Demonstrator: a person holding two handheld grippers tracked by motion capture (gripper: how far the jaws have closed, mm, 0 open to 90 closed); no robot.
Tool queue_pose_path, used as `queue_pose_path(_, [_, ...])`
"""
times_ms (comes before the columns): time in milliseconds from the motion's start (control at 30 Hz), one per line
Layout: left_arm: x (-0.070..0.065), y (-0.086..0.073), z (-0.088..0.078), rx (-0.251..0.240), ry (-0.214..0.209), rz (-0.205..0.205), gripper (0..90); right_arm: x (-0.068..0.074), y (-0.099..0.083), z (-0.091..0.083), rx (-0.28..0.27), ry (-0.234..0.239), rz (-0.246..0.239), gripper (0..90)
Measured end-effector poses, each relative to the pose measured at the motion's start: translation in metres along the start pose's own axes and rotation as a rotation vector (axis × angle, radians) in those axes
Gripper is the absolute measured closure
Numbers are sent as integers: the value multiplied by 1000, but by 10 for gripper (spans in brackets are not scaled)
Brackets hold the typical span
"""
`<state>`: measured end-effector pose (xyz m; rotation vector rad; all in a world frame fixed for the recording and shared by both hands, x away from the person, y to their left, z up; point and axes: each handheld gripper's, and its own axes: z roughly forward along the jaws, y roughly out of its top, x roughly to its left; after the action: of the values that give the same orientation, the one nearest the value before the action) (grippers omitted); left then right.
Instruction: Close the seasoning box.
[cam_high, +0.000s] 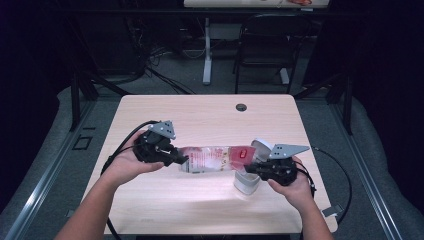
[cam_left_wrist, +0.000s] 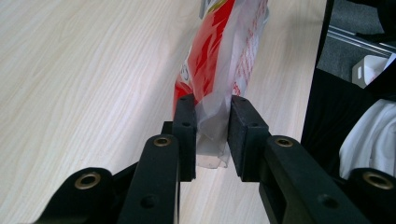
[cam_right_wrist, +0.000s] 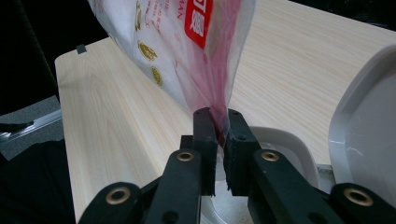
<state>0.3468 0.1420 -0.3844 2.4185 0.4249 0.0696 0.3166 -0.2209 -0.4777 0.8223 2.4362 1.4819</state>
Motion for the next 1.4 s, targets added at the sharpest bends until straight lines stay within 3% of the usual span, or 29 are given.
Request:
queue_pose_path(900, [-3,20,-3,-16,3,21,755,-2,-4,-6,-35,-23,28,860])
queue_pose_path(1133, [-4,27,-1,-14,2,33,758,-3,-6,-8,-24,-64,11,850])
queue_pose_path(1400, [-7,33,-2,-21,5,45,759,-4,-7,-7,-16,-79,2,837])
